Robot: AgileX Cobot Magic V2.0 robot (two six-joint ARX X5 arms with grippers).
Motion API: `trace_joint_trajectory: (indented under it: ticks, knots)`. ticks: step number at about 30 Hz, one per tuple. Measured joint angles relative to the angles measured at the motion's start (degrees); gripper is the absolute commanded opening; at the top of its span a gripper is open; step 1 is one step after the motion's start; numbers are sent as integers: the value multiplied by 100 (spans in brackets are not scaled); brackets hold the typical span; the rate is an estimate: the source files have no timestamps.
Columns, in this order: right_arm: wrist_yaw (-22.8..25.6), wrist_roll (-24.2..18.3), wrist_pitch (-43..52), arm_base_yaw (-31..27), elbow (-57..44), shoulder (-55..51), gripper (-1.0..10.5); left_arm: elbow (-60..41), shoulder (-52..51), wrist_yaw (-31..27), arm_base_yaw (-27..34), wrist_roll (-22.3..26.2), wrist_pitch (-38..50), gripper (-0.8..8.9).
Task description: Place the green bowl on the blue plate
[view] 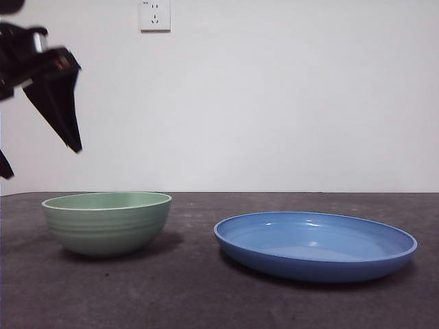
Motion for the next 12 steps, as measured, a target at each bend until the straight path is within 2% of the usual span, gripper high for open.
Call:
trace_joint_trajectory:
  ticks: [12]
  knots:
    - [2,0,0,0,0,0,575,2,1058,-2,-39,-155,807,588]
